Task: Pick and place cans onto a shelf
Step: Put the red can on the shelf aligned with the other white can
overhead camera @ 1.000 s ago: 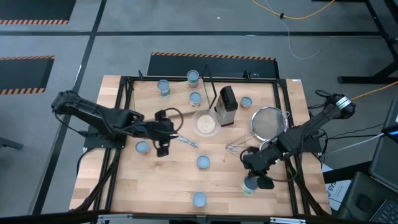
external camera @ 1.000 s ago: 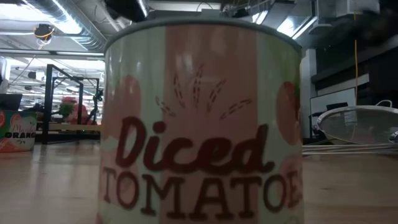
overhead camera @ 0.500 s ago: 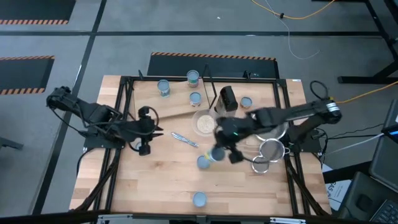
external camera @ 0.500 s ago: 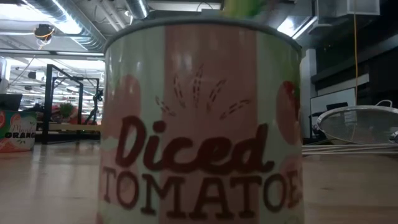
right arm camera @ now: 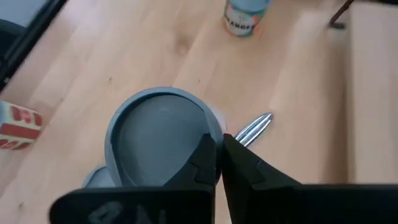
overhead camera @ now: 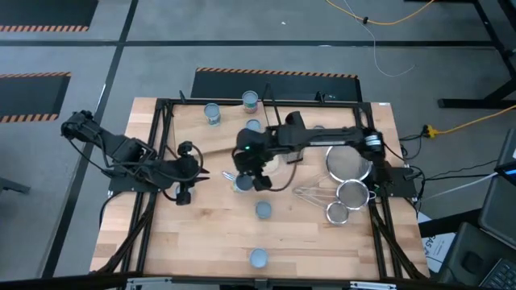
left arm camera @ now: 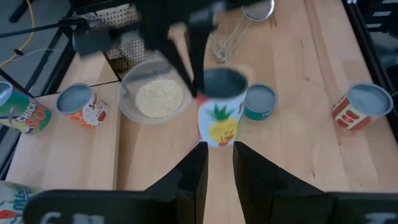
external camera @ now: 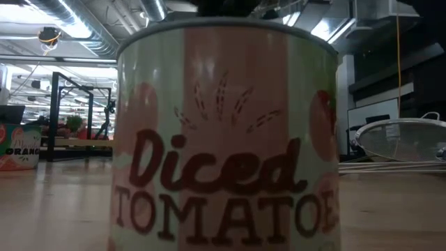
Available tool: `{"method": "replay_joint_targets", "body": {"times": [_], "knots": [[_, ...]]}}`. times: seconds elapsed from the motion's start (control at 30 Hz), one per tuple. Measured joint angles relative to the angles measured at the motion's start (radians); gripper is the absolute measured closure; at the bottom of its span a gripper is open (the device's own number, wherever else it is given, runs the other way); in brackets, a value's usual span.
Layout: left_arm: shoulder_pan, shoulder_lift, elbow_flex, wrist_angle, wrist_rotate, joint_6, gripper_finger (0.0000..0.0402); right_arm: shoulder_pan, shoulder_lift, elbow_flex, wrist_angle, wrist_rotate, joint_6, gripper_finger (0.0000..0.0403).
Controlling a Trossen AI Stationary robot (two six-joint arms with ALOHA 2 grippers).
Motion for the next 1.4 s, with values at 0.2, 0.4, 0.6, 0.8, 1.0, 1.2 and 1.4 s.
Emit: {"method": "replay_joint_targets", "body": {"times": [0.2, 0.4, 0.6, 0.8, 1.0, 1.2, 1.4], "knots": [[-0.012, 0.0, 0.0, 0.0, 0.0, 0.0, 0.0333, 0.006, 0.111, 0.049, -0.042, -0.006, 0.001, 0.039], [-0.012, 0.0, 0.0, -0.003, 0.0, 0.0, 0.0333, 0.042, 0.173, 0.049, -0.046, -0.007, 0.002, 0.0388], [-0.012, 0.0, 0.0, -0.003, 0.0, 0.0, 0.0333, 0.067, 0.187, 0.049, -0.05, -0.007, 0.003, 0.0387], [-0.012, 0.001, 0.0, -0.003, 0.0, 0.0, 0.0333, 0.067, 0.187, 0.049, -0.049, -0.007, 0.003, 0.0387], [-0.012, 0.001, 0.0, -0.003, 0.0, 0.0, 0.0333, 0.068, 0.188, 0.04, -0.044, -0.007, 0.004, 0.0387], [-0.012, 0.001, 0.0, -0.003, 0.0, 0.0, 0.0333, 0.068, 0.188, 0.04, -0.045, -0.007, 0.004, 0.0385], [-0.012, 0.001, 0.0, -0.003, 0.0, 0.0, 0.0333, 0.068, 0.188, 0.04, -0.046, -0.007, 0.004, 0.0364]]}}
